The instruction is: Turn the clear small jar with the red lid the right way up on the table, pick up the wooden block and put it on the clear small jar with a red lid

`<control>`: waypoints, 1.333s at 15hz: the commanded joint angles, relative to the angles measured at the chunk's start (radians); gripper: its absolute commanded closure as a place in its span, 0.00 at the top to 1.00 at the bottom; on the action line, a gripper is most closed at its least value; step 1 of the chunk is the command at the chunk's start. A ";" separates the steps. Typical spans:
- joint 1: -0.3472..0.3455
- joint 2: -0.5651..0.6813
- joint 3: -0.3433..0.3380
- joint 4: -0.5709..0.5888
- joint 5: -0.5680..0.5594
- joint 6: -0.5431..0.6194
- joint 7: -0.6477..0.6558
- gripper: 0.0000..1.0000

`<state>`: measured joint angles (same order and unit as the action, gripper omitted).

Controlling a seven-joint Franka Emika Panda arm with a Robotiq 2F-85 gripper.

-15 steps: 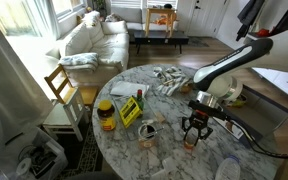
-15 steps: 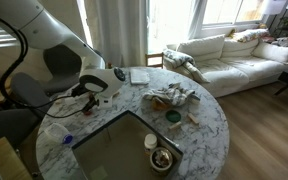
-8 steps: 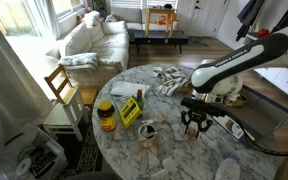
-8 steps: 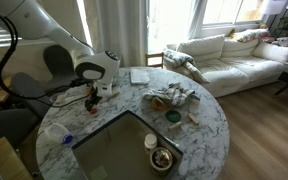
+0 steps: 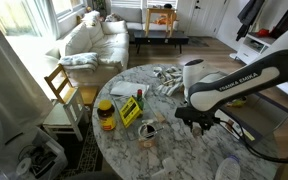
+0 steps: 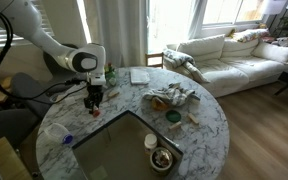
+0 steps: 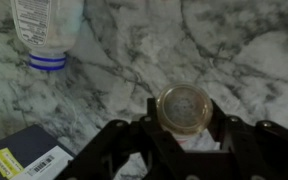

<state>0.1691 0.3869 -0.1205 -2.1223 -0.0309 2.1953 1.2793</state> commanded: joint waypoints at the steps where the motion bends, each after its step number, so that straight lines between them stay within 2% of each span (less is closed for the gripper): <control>1: 0.029 0.007 -0.008 -0.013 -0.147 0.028 0.109 0.24; 3: 0.027 0.011 0.000 -0.014 -0.186 0.038 0.136 0.24; 6: 0.016 0.021 0.019 -0.017 -0.185 0.067 0.129 0.24; 7: 0.016 0.026 0.021 -0.017 -0.184 0.076 0.128 0.44; 8: 0.015 0.029 0.024 -0.019 -0.178 0.088 0.125 0.74; 9: 0.012 0.032 0.026 -0.020 -0.171 0.099 0.121 0.75; 12: 0.008 0.029 0.029 -0.029 -0.162 0.123 0.110 0.95; 13: 0.005 0.024 0.029 -0.033 -0.156 0.133 0.108 1.00; 16: -0.025 0.009 0.035 -0.048 -0.116 0.171 0.074 1.00; 20: -0.135 -0.017 0.074 -0.103 0.089 0.297 -0.101 1.00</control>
<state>0.1273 0.4097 -0.0927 -2.1565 -0.0846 2.4031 1.3150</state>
